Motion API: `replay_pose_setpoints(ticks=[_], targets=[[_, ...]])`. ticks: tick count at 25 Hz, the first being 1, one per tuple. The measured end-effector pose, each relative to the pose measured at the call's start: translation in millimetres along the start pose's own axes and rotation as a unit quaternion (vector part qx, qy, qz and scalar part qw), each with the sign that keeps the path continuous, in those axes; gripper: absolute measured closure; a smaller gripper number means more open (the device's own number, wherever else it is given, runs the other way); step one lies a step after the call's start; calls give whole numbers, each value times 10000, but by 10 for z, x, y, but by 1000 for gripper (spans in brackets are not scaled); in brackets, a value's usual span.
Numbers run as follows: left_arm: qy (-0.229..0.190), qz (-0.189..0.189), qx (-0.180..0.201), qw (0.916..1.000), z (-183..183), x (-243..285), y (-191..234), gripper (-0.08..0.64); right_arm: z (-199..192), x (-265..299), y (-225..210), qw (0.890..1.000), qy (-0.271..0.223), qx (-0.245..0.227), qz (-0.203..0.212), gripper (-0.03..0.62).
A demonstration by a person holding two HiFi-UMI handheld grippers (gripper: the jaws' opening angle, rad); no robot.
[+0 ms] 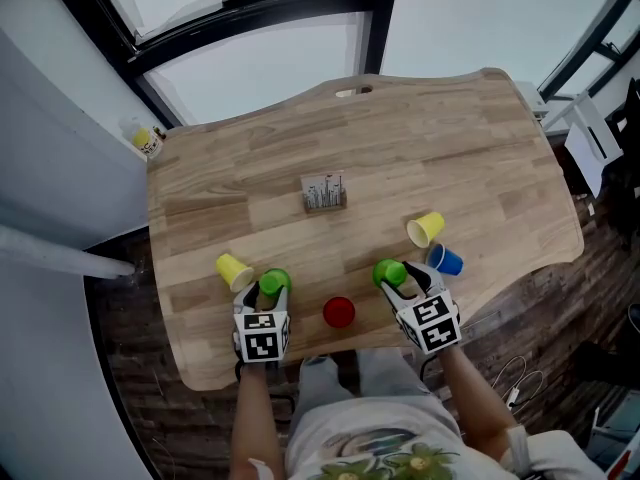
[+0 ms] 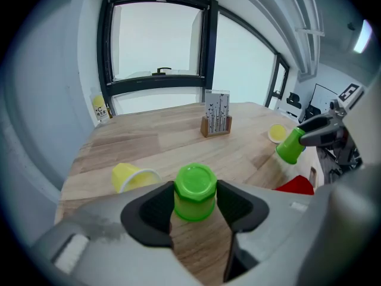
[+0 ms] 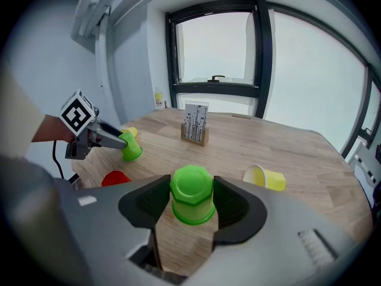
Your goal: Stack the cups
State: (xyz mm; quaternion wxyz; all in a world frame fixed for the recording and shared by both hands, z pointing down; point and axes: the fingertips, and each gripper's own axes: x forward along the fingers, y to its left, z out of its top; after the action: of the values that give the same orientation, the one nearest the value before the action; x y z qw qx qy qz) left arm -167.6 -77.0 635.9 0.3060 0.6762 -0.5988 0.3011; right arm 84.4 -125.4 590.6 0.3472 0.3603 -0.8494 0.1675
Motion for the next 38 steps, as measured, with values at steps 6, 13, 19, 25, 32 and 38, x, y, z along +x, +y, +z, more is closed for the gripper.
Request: replay_pose_setpoints(ticks=[6, 13, 19, 25, 32, 38], targets=[[-101, -83, 130, 9998, -10, -155, -31, 325, -55, -56, 50, 10000, 8, 11, -17, 364], [-203, -225, 378, 9988, -80, -433, -127, 325, -83, -127, 144, 10000, -29, 2, -13, 364], [-106, -380, 660, 9970, -242, -535, -315, 325, -135, -153, 252, 10000, -23, -13, -22, 364], [6, -642, 806, 9947, -381, -511, -566, 325, -240, -126, 389, 9999, 88, -18, 57, 364], [146, -813, 928, 9922, -539, -476, -758, 325, -331, -100, 493, 9997, 209, -61, 126, 364], [257, -850, 1058, 9904, -613, -443, -836, 325, -446, -53, 584, 9987, 415, -131, 261, 364]])
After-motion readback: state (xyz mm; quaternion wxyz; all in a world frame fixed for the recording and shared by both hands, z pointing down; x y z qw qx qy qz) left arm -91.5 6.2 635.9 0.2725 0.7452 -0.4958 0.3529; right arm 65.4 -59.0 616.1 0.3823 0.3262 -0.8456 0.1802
